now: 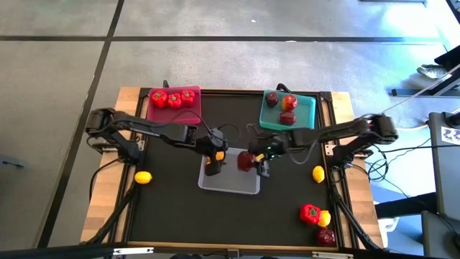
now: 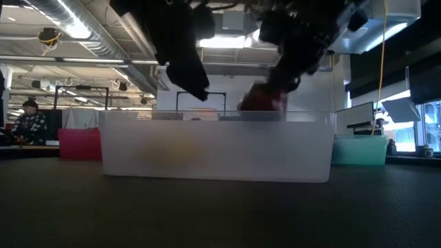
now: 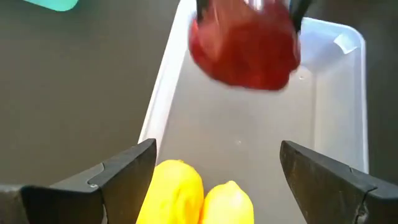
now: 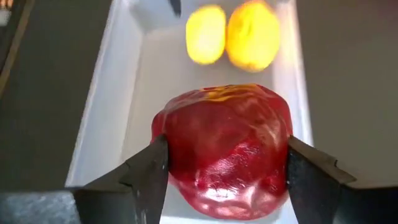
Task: Sort produce into baskets
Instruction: Put the apple into the blue bin
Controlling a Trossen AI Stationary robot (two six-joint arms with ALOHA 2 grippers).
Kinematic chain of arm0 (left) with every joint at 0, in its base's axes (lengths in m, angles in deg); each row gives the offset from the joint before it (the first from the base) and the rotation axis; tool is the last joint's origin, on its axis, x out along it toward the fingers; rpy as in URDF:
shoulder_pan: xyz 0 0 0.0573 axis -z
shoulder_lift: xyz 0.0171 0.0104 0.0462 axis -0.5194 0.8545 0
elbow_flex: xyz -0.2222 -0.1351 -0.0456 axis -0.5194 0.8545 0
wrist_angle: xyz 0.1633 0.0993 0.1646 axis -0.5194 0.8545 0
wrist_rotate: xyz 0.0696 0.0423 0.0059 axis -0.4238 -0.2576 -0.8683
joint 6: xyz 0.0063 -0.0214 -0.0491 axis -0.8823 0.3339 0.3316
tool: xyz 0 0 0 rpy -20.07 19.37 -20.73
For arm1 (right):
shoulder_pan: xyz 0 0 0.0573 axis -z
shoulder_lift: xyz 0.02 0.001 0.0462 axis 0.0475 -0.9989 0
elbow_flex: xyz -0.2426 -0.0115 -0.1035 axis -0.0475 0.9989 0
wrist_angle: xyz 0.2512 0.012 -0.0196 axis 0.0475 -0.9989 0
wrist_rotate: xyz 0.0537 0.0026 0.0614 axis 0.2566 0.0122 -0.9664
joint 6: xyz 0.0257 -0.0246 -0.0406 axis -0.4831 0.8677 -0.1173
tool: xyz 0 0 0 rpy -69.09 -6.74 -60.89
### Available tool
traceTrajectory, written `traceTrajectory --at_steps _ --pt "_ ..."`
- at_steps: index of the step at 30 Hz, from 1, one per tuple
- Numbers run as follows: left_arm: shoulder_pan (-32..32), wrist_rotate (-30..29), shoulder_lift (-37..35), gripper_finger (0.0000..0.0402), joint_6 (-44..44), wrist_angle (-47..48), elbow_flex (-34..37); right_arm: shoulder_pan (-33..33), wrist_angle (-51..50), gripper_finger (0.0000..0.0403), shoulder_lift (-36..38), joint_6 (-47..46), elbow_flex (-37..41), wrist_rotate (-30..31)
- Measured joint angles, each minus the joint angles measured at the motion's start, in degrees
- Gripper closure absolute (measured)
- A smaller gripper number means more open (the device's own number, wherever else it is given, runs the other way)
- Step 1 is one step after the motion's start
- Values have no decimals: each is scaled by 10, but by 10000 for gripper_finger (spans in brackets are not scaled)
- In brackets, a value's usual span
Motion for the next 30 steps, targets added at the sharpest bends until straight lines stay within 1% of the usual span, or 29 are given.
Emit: traceTrajectory --at_steps 3,9,13,17,23,26,30 --pt "0 -3 -13 64 0 4 0 0 -26 153 44 1 -1 33" --pt "0 -4 -20 64 0 4 0 17 -116 154 122 14 -1 144" --pt "0 -4 -20 64 0 2 0 47 -181 155 154 21 -1 231" --pt "0 -4 -20 64 0 1 0 98 -225 156 163 53 -2 305" --pt "0 -4 -19 64 -7 -1 0 181 -228 153 143 116 -2 338" --pt "0 -4 -19 64 -7 -1 0 213 -208 152 120 141 -2 350" --pt "0 -4 -19 64 -8 -1 0 243 -171 148 79 169 -2 350"
